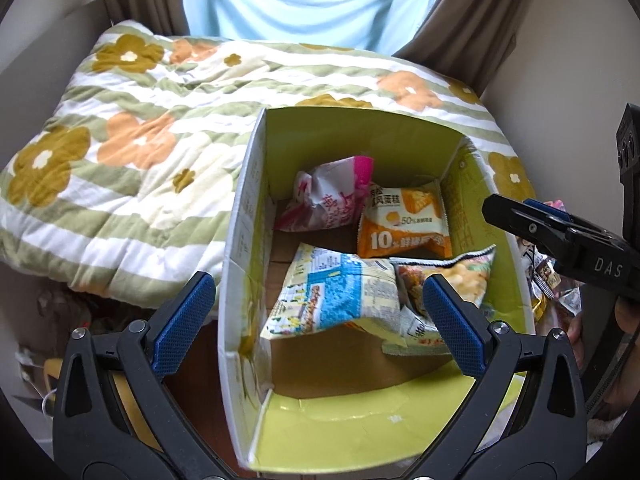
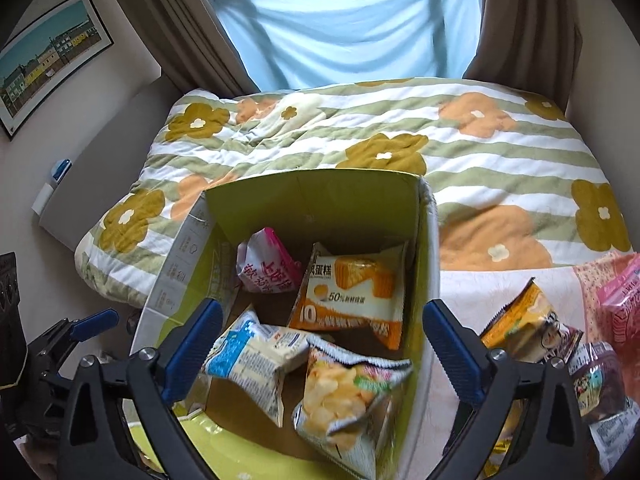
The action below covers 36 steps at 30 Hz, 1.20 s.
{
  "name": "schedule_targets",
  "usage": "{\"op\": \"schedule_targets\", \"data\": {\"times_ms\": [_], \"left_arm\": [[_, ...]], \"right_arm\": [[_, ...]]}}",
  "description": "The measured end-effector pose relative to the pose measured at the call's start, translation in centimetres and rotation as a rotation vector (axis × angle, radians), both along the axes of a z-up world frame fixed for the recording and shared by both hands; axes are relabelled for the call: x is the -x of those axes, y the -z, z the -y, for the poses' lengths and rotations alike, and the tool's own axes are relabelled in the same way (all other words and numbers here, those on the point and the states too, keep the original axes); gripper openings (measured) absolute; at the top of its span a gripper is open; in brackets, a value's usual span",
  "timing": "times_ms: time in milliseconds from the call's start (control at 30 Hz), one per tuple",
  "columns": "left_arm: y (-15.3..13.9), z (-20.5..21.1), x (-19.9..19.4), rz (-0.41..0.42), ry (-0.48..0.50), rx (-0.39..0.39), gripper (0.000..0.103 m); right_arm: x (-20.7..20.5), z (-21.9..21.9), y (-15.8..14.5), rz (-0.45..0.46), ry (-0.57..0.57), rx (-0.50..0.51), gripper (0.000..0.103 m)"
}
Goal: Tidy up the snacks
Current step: 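Move both tools back toward the remaining snack pile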
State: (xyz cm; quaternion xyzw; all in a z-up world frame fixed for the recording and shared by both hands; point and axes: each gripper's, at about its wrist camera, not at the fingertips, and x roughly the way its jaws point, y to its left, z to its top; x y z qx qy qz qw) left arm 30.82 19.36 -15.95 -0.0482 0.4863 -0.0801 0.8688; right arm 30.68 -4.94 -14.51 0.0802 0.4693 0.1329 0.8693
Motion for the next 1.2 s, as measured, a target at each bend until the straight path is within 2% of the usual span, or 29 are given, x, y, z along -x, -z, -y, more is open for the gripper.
{"op": "schedule_targets", "data": {"times_ms": [133, 233, 433, 600, 767, 867, 967, 1200], "left_arm": [[-1.2, 0.5, 1.2, 0.007, -0.018, -0.012, 0.103], [-2.1, 0.6, 2.0, 0.033, -0.012, 0.018, 0.103], [-3.2, 2.7, 2.8, 0.074, 0.062, 0.0, 0.103], [-3.9, 5.4, 3.9, 0.089, 0.11, 0.034, 0.103], [-4.8, 9.9, 5.1, 0.114, 0.166, 0.026, 0.103], [-5.3, 13.6, 6.0, 0.146, 0.189, -0.009, 0.103], [-5.3, 17.4, 6.6, 0.143, 0.204, -0.006, 0.103], [-2.3, 28.1, 7.3, 0.074, 0.231, -0.062, 0.103]], "right_arm": [[1.6, 0.4, -1.1, 0.017, 0.003, 0.001, 0.1], [3.1, 0.7, -1.9, 0.037, 0.006, 0.003, 0.1], [5.5, 2.0, -3.5, 0.05, 0.062, -0.038, 0.1], [7.5, 4.6, -4.4, 0.064, 0.118, -0.032, 0.1], [9.7, 9.5, -5.3, 0.087, 0.18, -0.033, 0.1], [10.6, 13.3, -5.7, 0.091, 0.212, -0.026, 0.1], [11.2, 17.3, -5.8, 0.081, 0.232, -0.011, 0.1], [11.4, 25.7, -4.8, 0.035, 0.207, 0.041, 0.1]]}}
